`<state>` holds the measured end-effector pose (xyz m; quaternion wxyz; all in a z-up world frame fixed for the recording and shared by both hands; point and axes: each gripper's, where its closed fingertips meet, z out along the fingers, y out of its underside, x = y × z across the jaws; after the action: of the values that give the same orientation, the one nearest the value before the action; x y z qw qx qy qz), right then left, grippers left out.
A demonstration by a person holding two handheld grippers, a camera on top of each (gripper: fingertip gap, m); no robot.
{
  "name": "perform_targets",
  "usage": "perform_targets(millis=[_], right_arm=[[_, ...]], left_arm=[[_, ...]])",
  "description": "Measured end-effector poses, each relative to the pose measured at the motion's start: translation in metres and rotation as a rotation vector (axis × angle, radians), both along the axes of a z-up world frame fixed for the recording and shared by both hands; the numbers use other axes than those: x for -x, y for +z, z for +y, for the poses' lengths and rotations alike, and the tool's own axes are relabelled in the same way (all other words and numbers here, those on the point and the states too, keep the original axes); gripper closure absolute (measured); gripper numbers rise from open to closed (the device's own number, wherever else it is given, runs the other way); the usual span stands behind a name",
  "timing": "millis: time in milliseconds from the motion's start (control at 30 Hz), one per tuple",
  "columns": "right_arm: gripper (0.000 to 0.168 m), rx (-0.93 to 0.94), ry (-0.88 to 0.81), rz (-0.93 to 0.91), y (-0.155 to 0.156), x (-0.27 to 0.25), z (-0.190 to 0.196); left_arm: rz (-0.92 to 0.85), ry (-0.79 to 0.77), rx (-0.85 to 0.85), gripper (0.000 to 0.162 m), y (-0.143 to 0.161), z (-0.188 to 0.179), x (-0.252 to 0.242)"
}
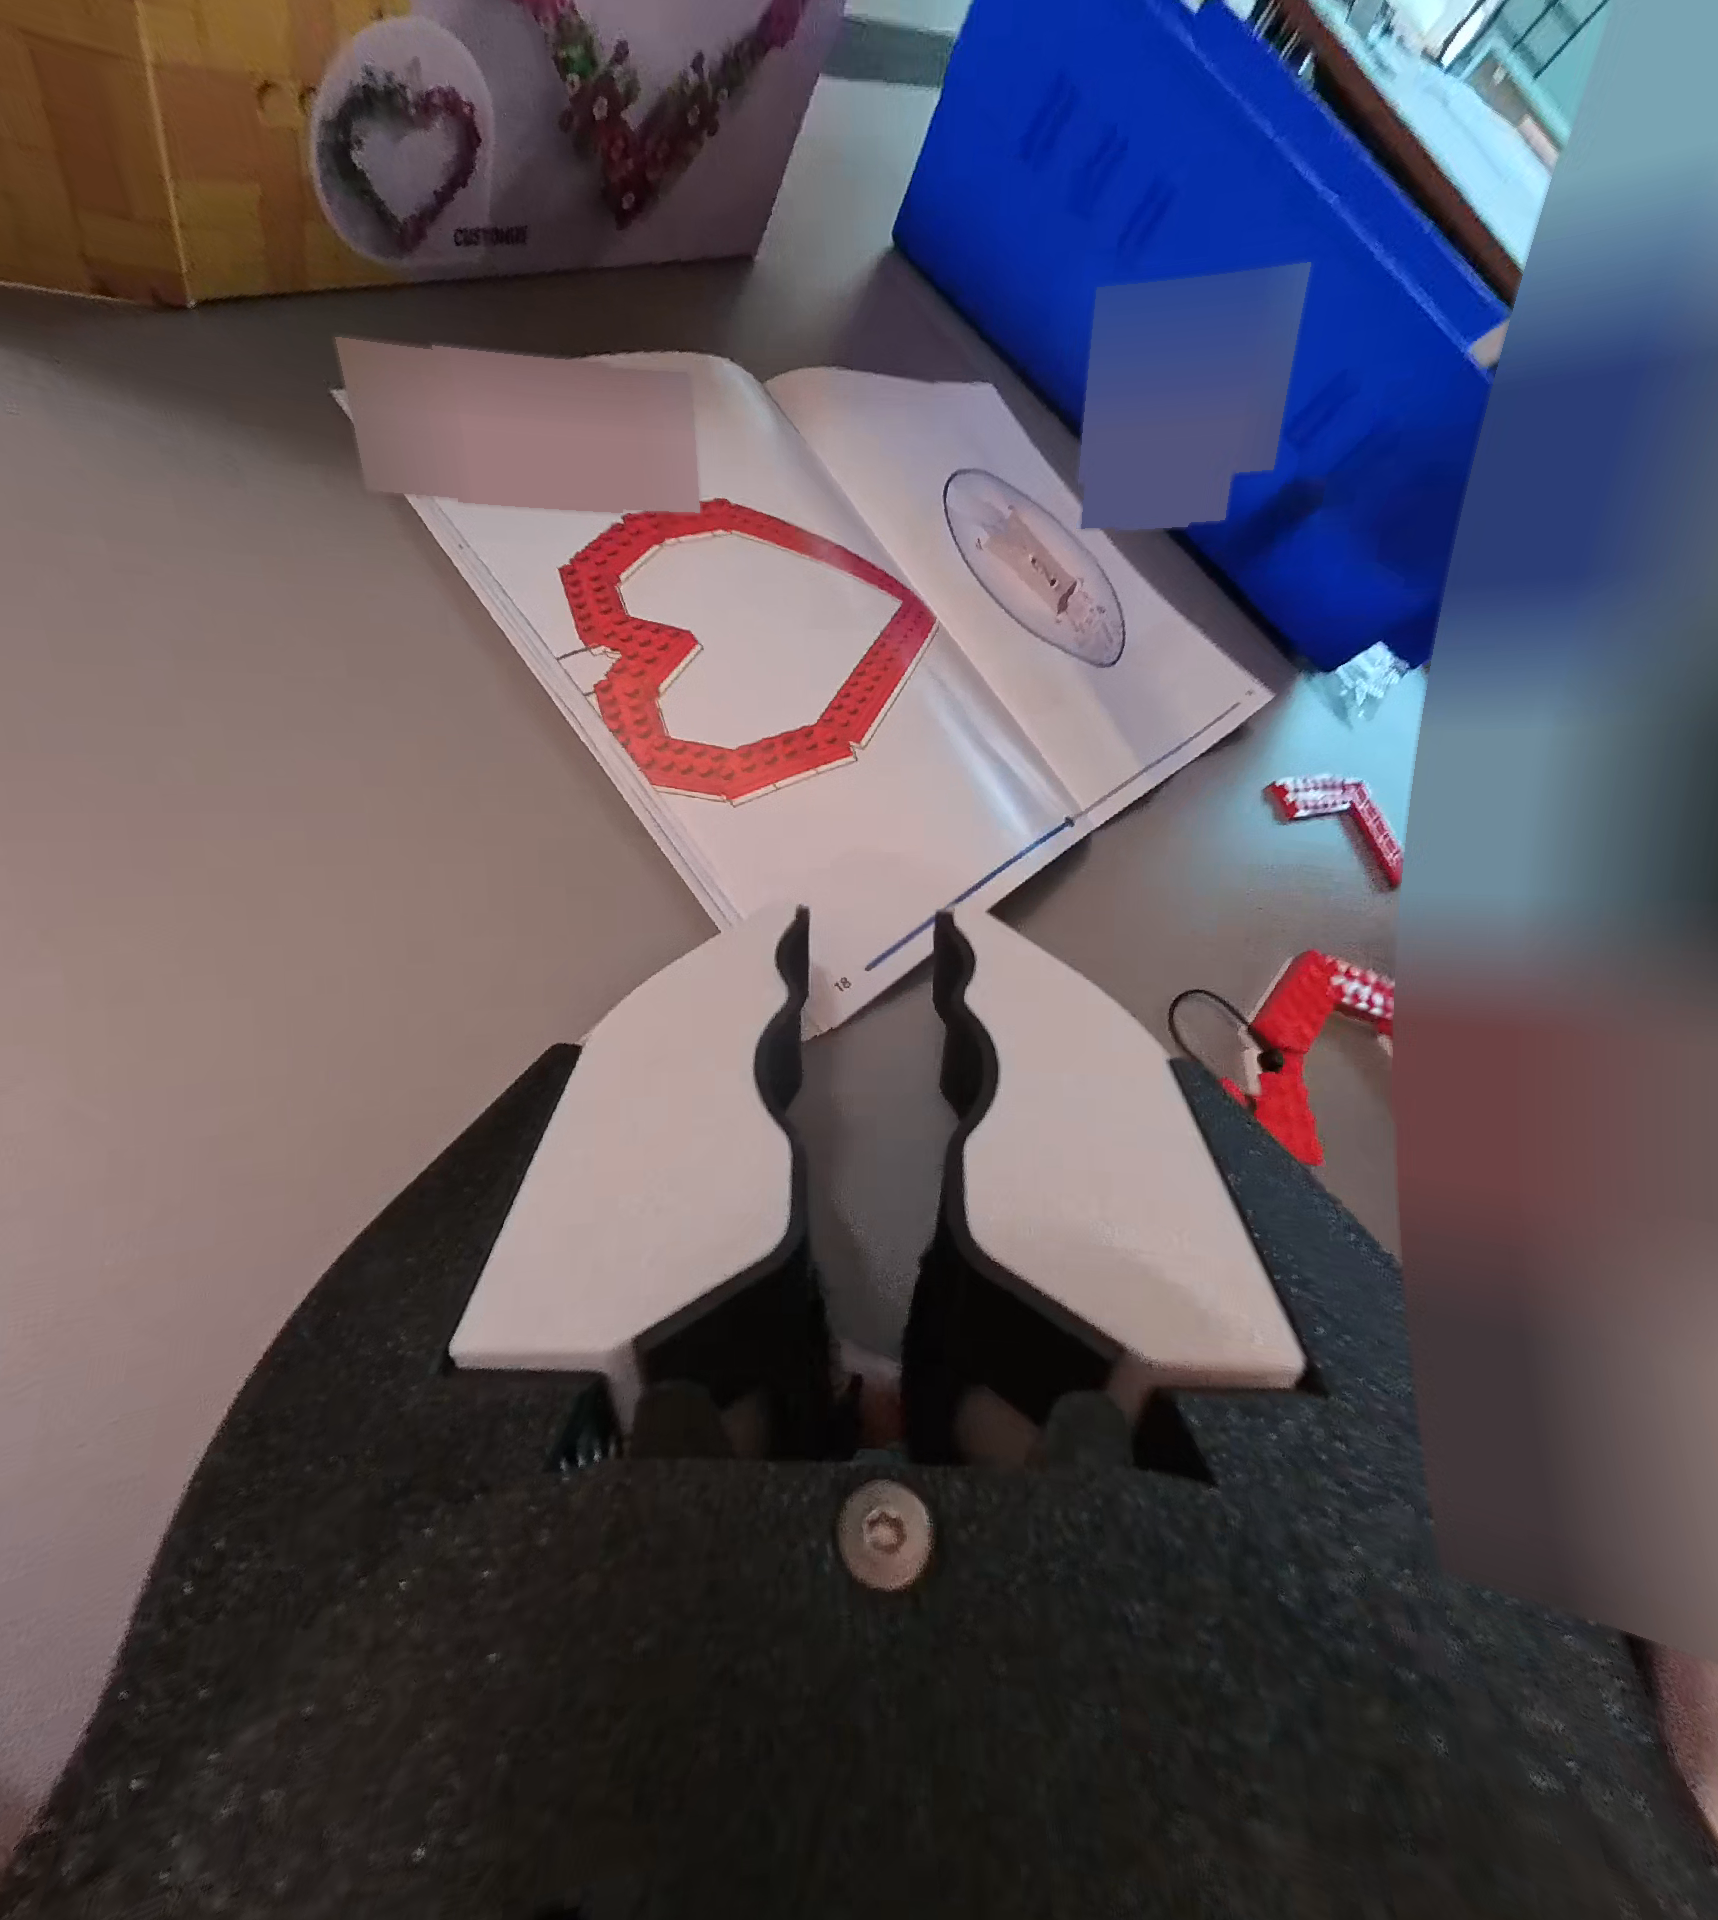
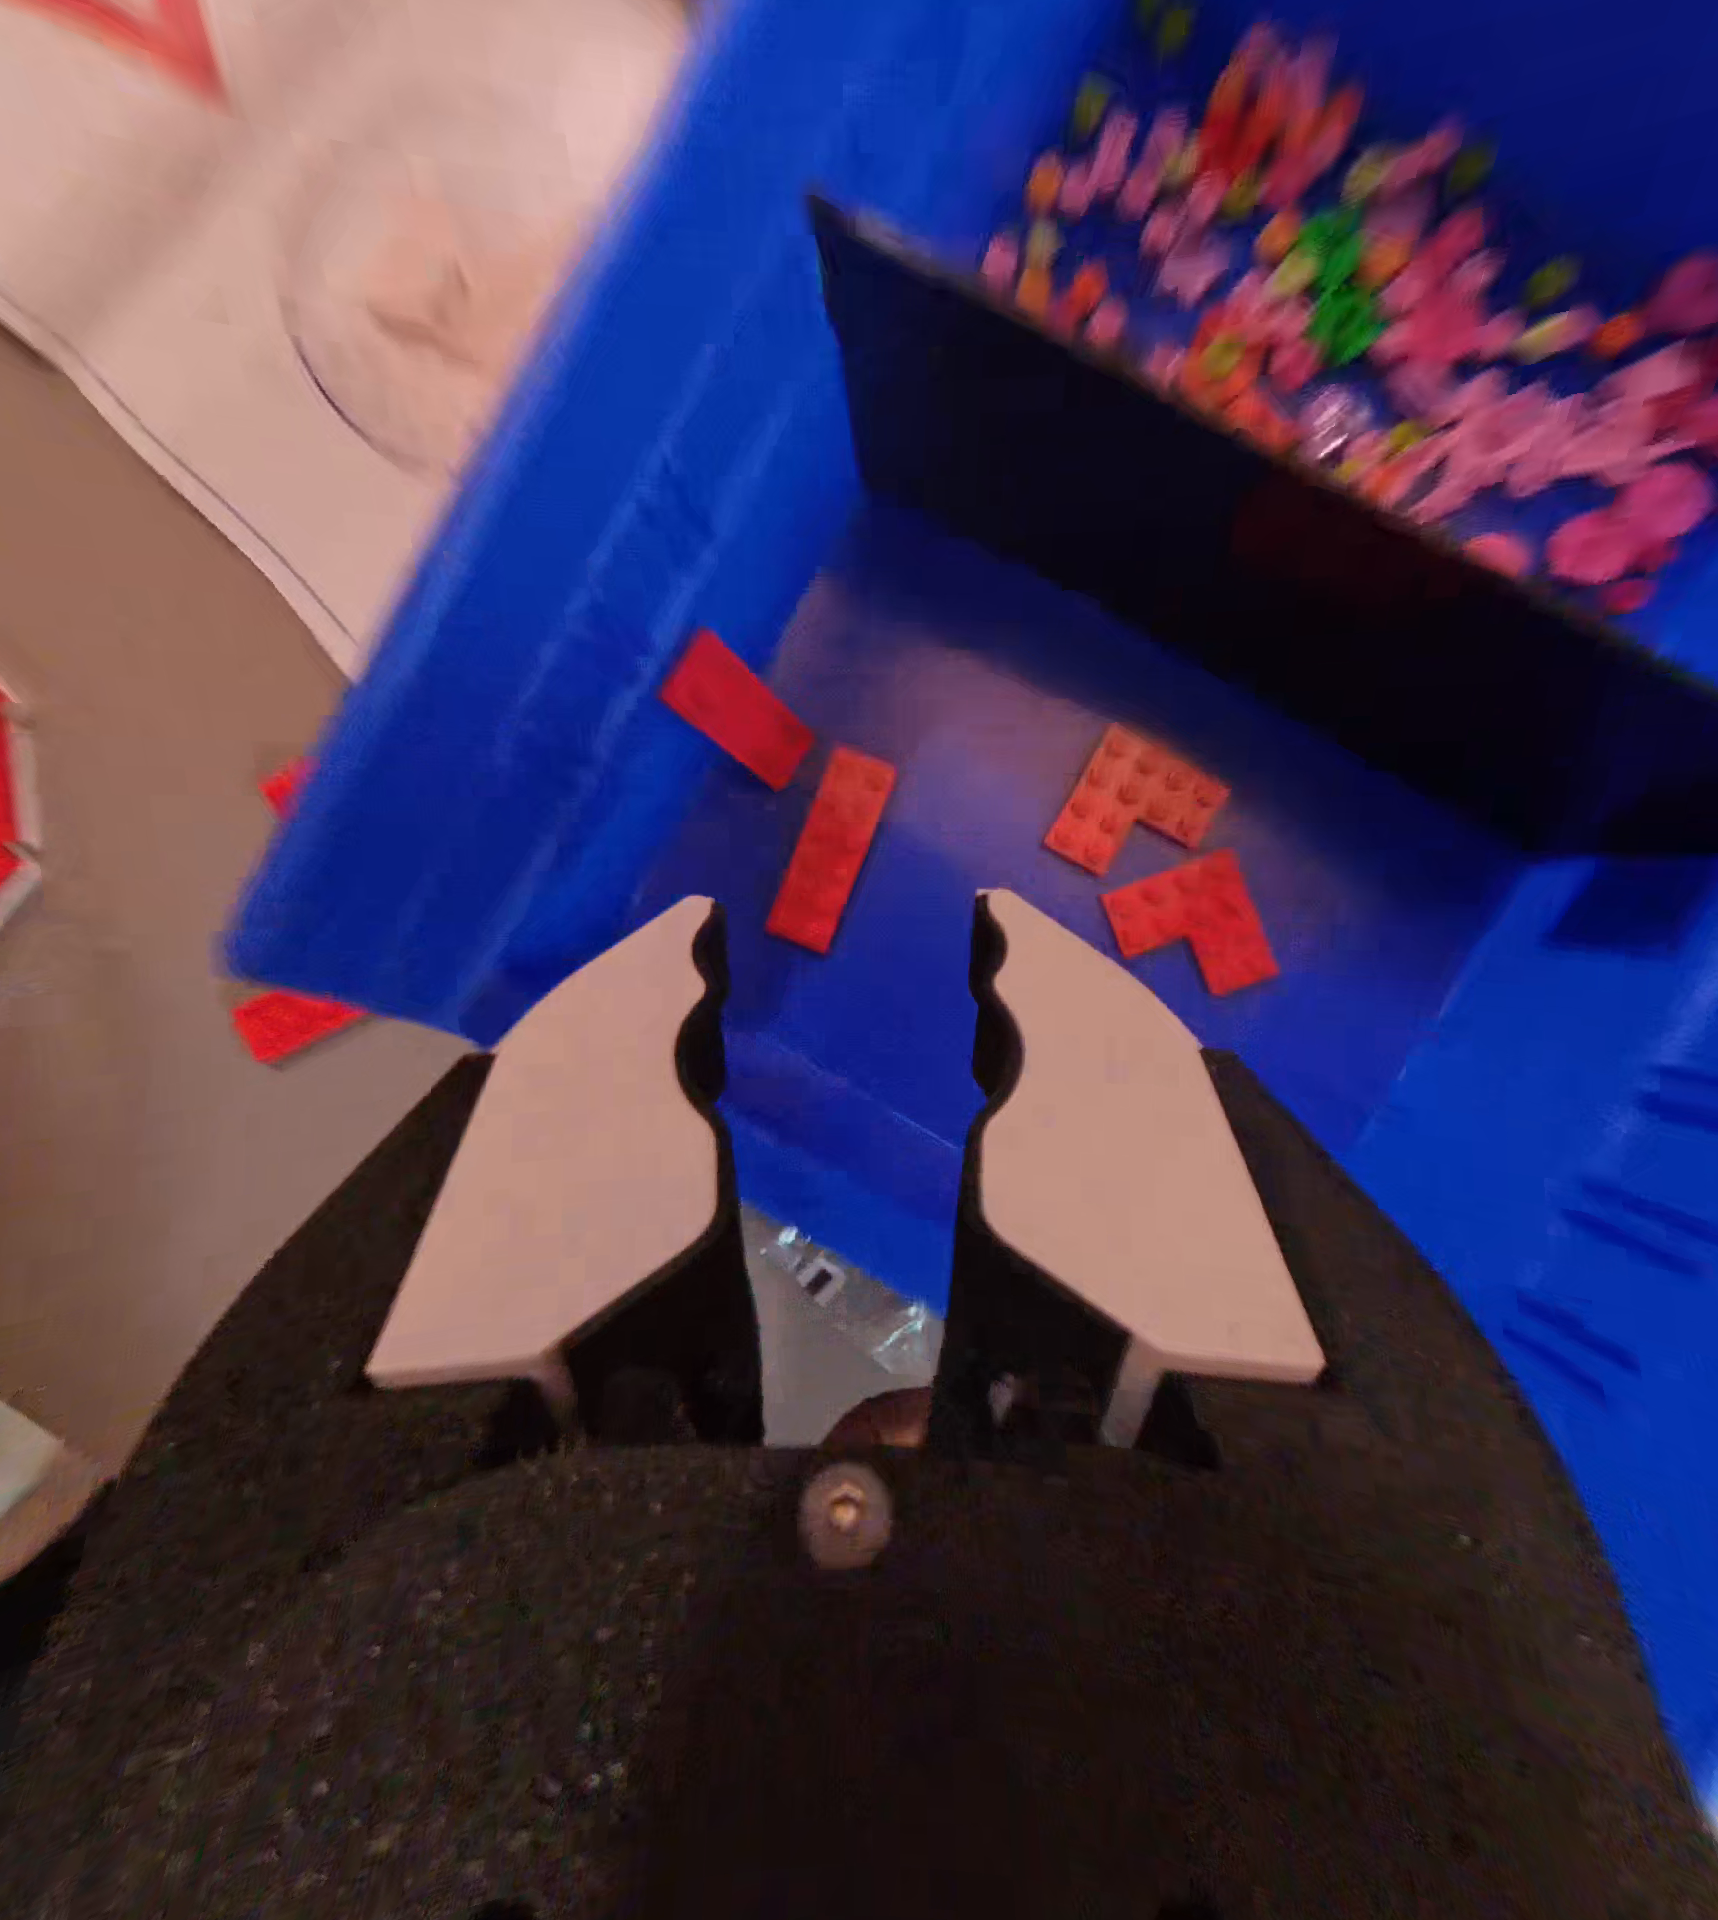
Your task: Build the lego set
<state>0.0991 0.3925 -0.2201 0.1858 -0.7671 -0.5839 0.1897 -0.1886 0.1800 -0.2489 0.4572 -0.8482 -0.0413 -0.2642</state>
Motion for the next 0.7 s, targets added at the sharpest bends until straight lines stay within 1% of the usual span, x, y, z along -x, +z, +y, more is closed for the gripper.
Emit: perform_targets(millis=[100,167,200,233,267,300,333,367,400,500,533,567,633,667,700], right_arm=[[0.127,0.013,0.055,-0.156,-0.039,0.006,0.002],[0.131,0.031,0.059,-0.232,-0.055,0.005,0.001],[0.134,0.058,0.067,-0.217,-0.056,0.009,-0.002],[0.137,0.07,0.083,-0.2,-0.056,0.013,-0.005],[0.148,0.082,0.114,-0.186,-0.055,0.015,-0.009],[0.152,0.074,0.134,-0.176,-0.055,0.016,-0.011],[0.157,0.033,0.129,-0.167,-0.054,0.016,-0.007],[0.168,-0.031,0.106,-0.149,-0.05,0.015,0.002],[0.168,-0.073,0.081,-0.11,-0.043,0.014,0.008],[0.168,-0.048,0.033,0.123,-0.006,0.017,0.007],[0.167,-0.057,0.019,0.148,0.001,0.016,0.007],[0.151,-0.055,0.005,0.115,0.0,0.012,0.007],[0.121,0.009,-0.026,-0.039,-0.02,0.004,0.004],[0.112,0.035,-0.028,-0.104,-0.032,0.002,0.003],[0.11,0.044,-0.038,-0.158,-0.042,0.001,0.004]], left_arm=[[-0.06,0.013,-0.034,0.14,0.006,-0.001,0.003],[-0.065,0.018,-0.038,0.14,0.007,-0.001,0.004],[-0.063,0.009,-0.039,0.14,0.007,-0.001,0.003],[-0.062,-0.001,-0.037,0.14,0.007,-0.001,0.002],[-0.062,-0.011,-0.033,0.14,0.006,-0.001,0.0],[-0.064,-0.022,-0.026,0.139,0.005,-0.001,-0.001],[-0.066,-0.037,-0.02,0.139,0.004,-0.001,-0.003],[-0.066,-0.048,-0.014,0.139,0.004,-0.002,-0.005],[-0.061,-0.056,-0.01,0.139,0.003,-0.002,-0.006],[-0.041,-0.079,-0.006,0.139,0.002,-0.002,-0.01],[-0.036,-0.085,-0.002,0.139,0.001,-0.002,-0.011],[-0.032,-0.089,0.003,0.139,0.001,-0.003,-0.012],[-0.022,-0.094,0.012,0.139,-0.001,-0.002,-0.013],[-0.014,-0.096,0.013,0.139,-0.001,-0.003,-0.013],[-0.004,-0.096,0.011,0.139,-0.001,-0.003,-0.014]])
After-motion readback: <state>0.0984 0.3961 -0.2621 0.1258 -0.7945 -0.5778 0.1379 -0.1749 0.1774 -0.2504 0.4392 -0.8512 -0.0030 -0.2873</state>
